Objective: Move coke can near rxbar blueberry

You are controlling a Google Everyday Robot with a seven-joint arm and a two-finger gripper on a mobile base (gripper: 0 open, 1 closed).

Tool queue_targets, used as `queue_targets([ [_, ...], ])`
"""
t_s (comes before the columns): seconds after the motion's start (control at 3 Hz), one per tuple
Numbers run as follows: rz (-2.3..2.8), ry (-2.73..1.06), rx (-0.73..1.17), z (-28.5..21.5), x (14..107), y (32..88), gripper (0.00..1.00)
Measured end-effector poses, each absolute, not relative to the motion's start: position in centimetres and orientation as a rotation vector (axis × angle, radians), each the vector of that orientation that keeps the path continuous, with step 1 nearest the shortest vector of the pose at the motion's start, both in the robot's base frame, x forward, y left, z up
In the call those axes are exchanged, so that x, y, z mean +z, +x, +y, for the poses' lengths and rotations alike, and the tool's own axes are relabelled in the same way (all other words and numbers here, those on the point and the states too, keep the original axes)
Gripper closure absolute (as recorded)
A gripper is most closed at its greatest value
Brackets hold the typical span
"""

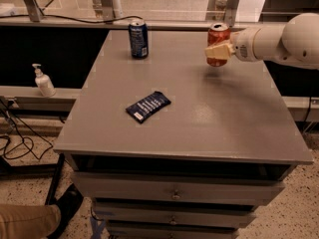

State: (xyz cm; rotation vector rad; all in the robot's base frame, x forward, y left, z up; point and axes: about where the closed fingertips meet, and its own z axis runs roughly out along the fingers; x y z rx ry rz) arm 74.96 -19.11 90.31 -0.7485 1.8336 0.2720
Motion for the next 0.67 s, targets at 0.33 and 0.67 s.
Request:
queue_targets([
  [0.33,1.829,-0.803,0.303,-17.4,90.9,71.7,1.0],
  [0.67,1.832,-0.849,0.363,-15.6,91.0,68.3,1.0],
])
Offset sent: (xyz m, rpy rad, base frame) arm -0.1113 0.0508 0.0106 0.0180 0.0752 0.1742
